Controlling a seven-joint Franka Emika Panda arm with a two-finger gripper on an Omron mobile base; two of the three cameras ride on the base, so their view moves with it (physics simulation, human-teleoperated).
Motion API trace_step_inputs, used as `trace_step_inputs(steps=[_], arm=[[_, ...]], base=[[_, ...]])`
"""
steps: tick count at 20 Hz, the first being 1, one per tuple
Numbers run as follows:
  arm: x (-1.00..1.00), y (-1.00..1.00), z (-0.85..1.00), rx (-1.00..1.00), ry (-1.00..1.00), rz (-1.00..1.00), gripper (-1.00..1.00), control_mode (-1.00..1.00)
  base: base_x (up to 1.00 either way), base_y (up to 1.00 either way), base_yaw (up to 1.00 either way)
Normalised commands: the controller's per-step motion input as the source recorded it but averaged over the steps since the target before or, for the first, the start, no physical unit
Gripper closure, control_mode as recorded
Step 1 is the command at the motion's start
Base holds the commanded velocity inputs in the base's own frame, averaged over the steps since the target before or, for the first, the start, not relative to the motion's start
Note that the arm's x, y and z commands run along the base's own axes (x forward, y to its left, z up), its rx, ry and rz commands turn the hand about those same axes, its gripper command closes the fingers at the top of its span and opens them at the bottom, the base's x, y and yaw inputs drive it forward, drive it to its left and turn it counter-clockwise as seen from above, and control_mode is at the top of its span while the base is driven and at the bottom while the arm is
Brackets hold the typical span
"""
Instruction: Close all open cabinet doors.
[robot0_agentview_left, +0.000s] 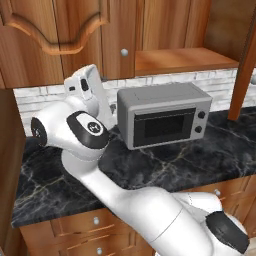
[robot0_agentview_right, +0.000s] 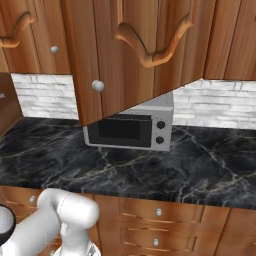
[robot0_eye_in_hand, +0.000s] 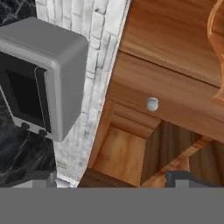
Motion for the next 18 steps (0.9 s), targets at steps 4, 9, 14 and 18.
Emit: trace_step_inputs(steps=[4, 9, 14, 18], arm=[[-0.74, -1.00, 0.00, 0.22, -0.14, -0.03, -1.00, -1.00], [-0.74, -1.00, 0.00, 0.20, -0.18, -0.03, -1.00, -1.00], [-0.87, -0.92, 0.00, 0.19, -0.20, -0.04, -1.00, -1.00], [-0.87, -0.78, 0.00, 0.18, -0.21, -0.05, -1.00, -1.00]], base=[[0.00, 0.00, 0.00], [0.00, 0.00, 0.00], [0.00, 0.00, 0.00], [0.00, 0.00, 0.00]])
